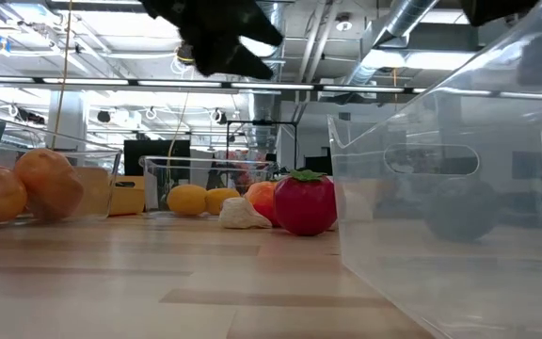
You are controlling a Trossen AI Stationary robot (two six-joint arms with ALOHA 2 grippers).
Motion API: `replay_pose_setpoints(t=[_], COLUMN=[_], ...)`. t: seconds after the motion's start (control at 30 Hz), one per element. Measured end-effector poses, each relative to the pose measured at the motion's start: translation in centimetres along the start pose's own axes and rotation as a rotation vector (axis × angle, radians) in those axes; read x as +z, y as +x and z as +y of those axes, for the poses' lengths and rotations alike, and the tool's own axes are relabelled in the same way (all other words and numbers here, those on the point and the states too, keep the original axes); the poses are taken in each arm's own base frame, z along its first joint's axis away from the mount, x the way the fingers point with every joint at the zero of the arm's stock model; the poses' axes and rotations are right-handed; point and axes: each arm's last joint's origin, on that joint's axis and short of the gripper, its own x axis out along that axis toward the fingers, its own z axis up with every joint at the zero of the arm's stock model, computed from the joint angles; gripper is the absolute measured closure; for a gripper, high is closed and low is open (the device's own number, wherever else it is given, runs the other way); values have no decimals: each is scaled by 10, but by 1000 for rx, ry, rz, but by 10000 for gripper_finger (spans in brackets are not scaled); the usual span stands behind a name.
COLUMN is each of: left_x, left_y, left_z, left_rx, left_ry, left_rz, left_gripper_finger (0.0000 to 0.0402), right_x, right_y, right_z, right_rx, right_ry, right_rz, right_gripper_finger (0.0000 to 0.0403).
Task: Sort produce into baskets
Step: Put the red tomato into the gray bin
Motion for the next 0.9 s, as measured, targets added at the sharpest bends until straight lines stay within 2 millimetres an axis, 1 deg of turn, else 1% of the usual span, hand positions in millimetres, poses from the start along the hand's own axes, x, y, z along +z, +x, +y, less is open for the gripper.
replay_pose_setpoints(t=[0.13, 0.27, 0.33, 0.5, 0.63, 0.9], left_x=[2, 5, 3, 2, -6, -20], left_y=[24, 47, 56, 79, 93, 106], left_z=[-13, -18, -20, -26, -29, -25], left_rx=[4, 58, 80, 93, 96, 149], left_ry=[100, 155, 179, 220, 239, 244], left_rz=[81, 186, 253, 327, 374, 415], left_gripper_finger=[59, 59, 59, 59, 59, 59], right_x=[8, 12, 12, 12, 12, 13], right_y=[-3, -4, -4, -4, -4, -4], right_z=[-1, -4, -4, -3, -2, -1], right_rx=[5, -2, -2, 2, 9, 19], right_ry=[-29, -50, -60, -61, -65, -65], right_rz=[-22, -34, -35, -37, -40, -47], right_gripper_finger=[29, 29, 29, 29, 29, 29])
